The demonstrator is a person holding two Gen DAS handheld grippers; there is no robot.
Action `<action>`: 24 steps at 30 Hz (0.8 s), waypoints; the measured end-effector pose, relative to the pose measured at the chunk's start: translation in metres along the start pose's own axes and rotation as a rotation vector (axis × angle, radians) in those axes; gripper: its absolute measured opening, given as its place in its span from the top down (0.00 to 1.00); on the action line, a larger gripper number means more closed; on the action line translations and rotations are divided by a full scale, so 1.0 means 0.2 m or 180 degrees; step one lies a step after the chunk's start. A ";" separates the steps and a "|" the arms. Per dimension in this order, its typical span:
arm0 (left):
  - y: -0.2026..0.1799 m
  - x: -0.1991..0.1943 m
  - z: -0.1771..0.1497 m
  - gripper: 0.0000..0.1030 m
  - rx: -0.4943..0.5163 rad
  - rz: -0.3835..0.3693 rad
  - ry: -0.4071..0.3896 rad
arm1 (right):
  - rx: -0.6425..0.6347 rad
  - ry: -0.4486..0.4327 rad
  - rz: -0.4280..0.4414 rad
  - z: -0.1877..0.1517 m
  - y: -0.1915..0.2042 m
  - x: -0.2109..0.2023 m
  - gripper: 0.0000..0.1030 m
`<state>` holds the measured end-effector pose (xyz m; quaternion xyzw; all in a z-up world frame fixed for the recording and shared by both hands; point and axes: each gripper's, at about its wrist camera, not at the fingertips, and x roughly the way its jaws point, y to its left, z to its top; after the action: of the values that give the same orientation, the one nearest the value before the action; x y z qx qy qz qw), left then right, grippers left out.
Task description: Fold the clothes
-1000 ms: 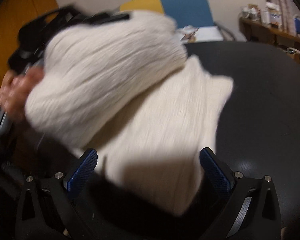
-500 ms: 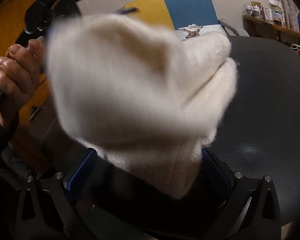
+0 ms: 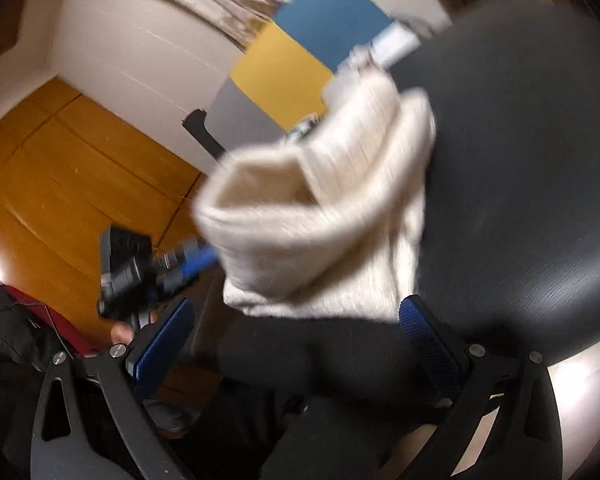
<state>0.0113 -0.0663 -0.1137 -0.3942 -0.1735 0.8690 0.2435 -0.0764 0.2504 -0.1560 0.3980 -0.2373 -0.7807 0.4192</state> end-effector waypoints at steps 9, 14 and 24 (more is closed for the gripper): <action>-0.26 0.05 -0.09 0.66 0.1317 0.0568 0.0015 | -0.1020 0.0675 -0.0047 0.27 0.32 0.27 0.00; -0.34 0.16 -0.21 0.66 0.2146 0.1063 0.0170 | -0.0874 0.1294 0.0209 0.24 0.21 0.46 0.00; -0.21 0.22 -0.22 0.84 0.2093 0.1377 0.0096 | -0.0622 0.1667 0.0909 0.28 0.10 0.54 0.00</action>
<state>0.0323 -0.0031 -0.1468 -0.3354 0.2049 0.9036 0.1704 -0.1488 0.1494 -0.1555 0.5061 -0.0987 -0.6040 0.6077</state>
